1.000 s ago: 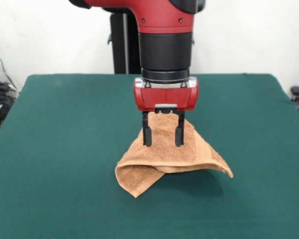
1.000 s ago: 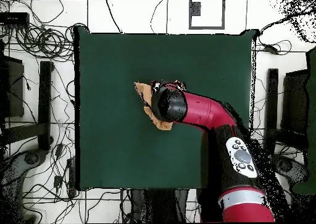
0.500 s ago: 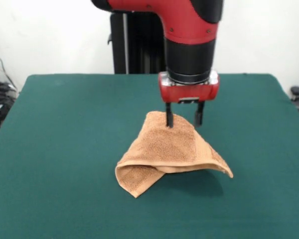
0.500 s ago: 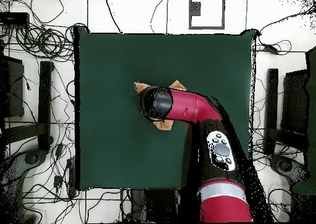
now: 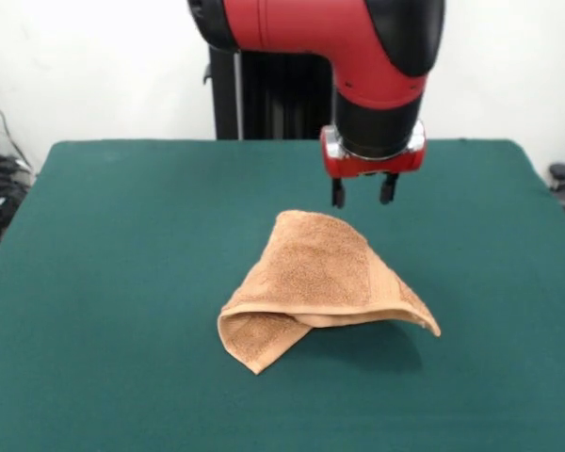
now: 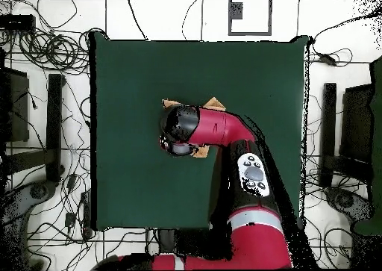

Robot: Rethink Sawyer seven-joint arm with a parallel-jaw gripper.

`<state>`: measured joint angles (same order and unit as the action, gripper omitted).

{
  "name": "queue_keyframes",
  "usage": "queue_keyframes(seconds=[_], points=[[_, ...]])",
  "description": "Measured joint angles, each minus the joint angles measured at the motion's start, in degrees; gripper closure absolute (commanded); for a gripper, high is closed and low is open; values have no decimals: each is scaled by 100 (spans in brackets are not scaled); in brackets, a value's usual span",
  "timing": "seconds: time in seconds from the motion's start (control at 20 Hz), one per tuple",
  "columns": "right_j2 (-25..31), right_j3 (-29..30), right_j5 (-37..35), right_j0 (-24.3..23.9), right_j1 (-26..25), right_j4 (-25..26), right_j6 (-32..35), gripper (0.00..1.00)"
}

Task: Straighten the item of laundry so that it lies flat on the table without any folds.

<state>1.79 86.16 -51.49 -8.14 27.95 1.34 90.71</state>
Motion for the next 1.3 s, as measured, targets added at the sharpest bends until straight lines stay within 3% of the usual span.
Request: queue_keyframes(seconds=[0.3, 0.8, 1.3], points=[[-407, -5, 227, 242, -111, 4, 145, 0], [-1358, -190, 770, 1068, -51, 11, 1154, 0], [-1638, -357, 776, 1305, 59, 18, 1398, 0]])
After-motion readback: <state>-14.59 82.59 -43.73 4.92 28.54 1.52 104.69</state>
